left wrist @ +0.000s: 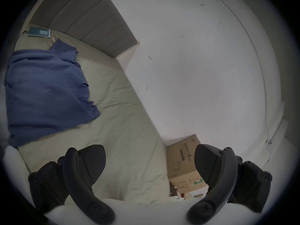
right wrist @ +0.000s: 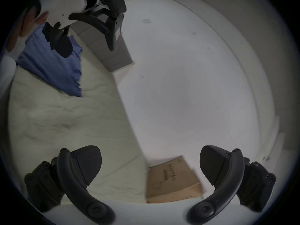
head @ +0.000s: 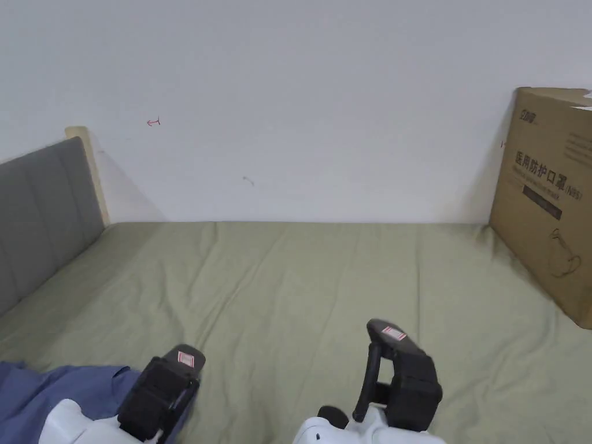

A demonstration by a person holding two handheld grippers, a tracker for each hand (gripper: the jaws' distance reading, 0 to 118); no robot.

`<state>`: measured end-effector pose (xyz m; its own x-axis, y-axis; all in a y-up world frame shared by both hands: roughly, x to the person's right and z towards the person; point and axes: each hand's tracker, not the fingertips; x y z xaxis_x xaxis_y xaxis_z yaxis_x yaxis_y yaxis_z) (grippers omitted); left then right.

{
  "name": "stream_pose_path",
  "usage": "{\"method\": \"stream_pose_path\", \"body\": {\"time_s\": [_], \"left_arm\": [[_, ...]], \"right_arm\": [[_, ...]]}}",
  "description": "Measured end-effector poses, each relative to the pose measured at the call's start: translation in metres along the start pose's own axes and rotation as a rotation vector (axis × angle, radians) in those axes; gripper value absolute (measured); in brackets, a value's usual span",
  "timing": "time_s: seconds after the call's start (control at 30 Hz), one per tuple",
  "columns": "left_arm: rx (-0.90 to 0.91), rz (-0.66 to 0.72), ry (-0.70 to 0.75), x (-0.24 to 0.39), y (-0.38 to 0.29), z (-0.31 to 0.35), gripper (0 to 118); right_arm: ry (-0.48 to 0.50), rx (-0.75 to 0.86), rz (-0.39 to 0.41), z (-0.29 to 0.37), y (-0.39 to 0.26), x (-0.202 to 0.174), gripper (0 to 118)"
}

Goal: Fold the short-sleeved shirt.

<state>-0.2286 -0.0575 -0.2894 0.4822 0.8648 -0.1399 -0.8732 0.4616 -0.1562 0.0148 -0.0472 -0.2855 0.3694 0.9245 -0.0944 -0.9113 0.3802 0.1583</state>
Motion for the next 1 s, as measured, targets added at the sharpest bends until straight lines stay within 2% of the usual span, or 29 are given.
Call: {"method": "stream_pose_path", "body": {"time_s": [0.07, 0.13, 0.17, 0.3, 0.33, 0.4, 0.43, 0.47, 0.53, 0.6, 0.67, 0.9, 0.93, 0.97, 1.0], "left_arm": [[0.008, -0.071, 0.014, 0.008, 0.001, 0.002, 112], [0.056, -0.23, 0.025, 0.031, 0.007, 0.004, 112], [0.087, -0.335, 0.026, 0.045, 0.009, 0.007, 112], [0.255, -0.842, 0.067, 0.103, 0.0, 0.018, 114], [0.291, -0.971, 0.07, 0.112, -0.008, 0.022, 115], [0.347, -1.168, 0.083, 0.121, -0.025, 0.025, 118], [0.354, -1.227, 0.093, 0.12, -0.031, 0.026, 118], [0.361, -1.258, 0.093, 0.119, -0.036, 0.026, 118], [0.347, -1.235, 0.078, 0.117, -0.041, 0.026, 118], [0.284, -1.198, 0.054, 0.113, -0.037, 0.023, 118], [0.258, -1.138, 0.039, 0.113, -0.034, 0.022, 118], [0.3, -1.124, 0.079, 0.112, -0.023, 0.029, 115], [0.292, -1.115, 0.081, 0.113, -0.022, 0.03, 109], [0.284, -1.104, 0.075, 0.111, -0.022, 0.029, 95], [0.277, -1.095, 0.069, 0.11, -0.022, 0.03, 54]], "right_arm": [[0.045, -0.034, -0.129, -0.005, 0.001, 0.006, 118], [0.031, -0.03, -0.329, -0.008, -0.005, 0.028, 118], [0.015, -0.036, -0.454, -0.009, -0.007, 0.041, 118], [0.008, -0.081, -1.166, -0.009, -0.044, 0.097, 118], [0.011, -0.08, -1.312, -0.008, -0.057, 0.103, 118], [-0.056, -0.116, -1.483, -0.004, -0.085, 0.103, 118], [-0.098, -0.143, -1.514, -0.002, -0.094, 0.1, 118], [-0.137, -0.185, -1.484, 0.001, -0.102, 0.097, 118], [-0.17, -0.192, -1.411, 0.005, -0.107, 0.091, 118], [-0.152, -0.194, -1.337, 0.008, -0.108, 0.092, 118], [-0.144, -0.15, -1.294, 0.011, -0.1, 0.093, 118], [-0.157, -0.121, -1.167, 0.013, -0.07, 0.099, 118], [-0.158, -0.112, -1.157, 0.015, -0.068, 0.099, 116], [-0.157, -0.1, -1.151, 0.017, -0.066, 0.099, 112], [-0.155, -0.094, -1.154, 0.018, -0.064, 0.1, 94]]}}
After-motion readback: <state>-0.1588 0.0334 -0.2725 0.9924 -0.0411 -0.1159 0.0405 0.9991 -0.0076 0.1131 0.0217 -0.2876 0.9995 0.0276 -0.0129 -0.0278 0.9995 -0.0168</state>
